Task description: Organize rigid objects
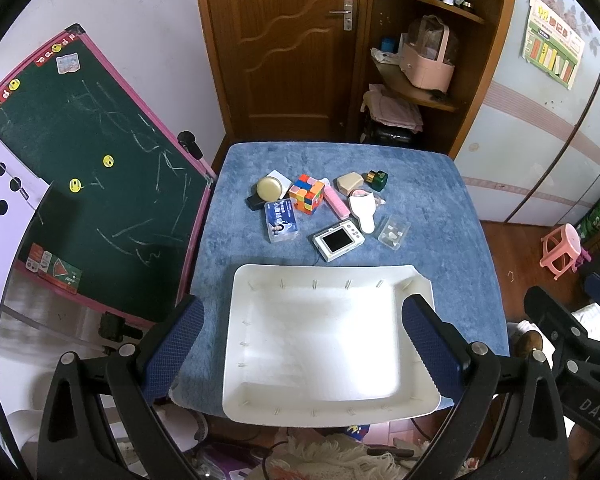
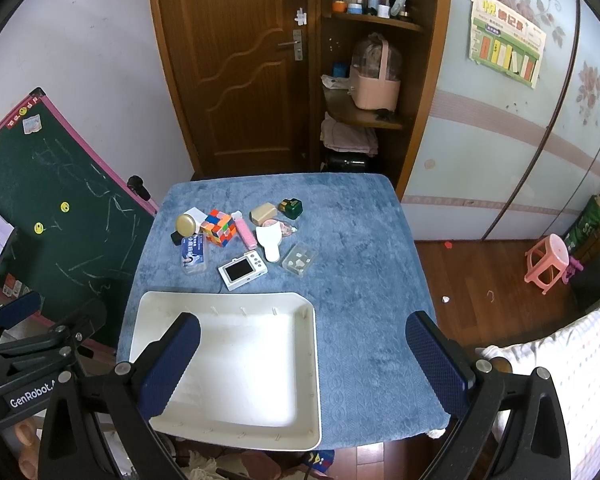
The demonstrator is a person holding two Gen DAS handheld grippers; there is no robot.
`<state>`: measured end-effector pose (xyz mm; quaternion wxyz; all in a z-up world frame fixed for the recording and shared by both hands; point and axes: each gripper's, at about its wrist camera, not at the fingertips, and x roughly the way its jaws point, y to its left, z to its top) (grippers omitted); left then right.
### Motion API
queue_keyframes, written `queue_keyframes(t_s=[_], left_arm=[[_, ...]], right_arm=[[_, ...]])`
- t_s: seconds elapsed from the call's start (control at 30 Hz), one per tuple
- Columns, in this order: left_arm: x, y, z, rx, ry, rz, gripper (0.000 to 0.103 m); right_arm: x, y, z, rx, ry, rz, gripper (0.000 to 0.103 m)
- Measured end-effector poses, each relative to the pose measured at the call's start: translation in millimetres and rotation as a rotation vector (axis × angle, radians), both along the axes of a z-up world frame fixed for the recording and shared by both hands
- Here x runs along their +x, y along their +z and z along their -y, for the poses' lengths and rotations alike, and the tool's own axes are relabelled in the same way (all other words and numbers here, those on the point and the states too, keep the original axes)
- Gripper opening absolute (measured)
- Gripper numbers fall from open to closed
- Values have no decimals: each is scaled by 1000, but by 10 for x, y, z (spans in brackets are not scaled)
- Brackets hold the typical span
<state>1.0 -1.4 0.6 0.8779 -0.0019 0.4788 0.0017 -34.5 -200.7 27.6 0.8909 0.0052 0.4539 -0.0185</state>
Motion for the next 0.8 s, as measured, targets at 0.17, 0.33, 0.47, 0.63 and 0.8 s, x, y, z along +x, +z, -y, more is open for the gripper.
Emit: queue_keyframes(t_s=[0.17,0.33,0.47,0.63,0.8], left_arm=[[24,-22,68,-22,-2,-30,99],[28,-24,74,-22,-1,-26,99],[31,-21,81,-20,-3,-20,99],[51,-27,113,-14,-6,-32,99],[70,-22,148,5,-9,-32,99]], right_arm=[[5,0,8,3,-2,-4,103],[16,-9,26,4,-6,-7,103],[53,-16,60,8,-10,-14,103],[85,1,38,4,-15,-13,103],[79,0,43,5,-16,-14,103]])
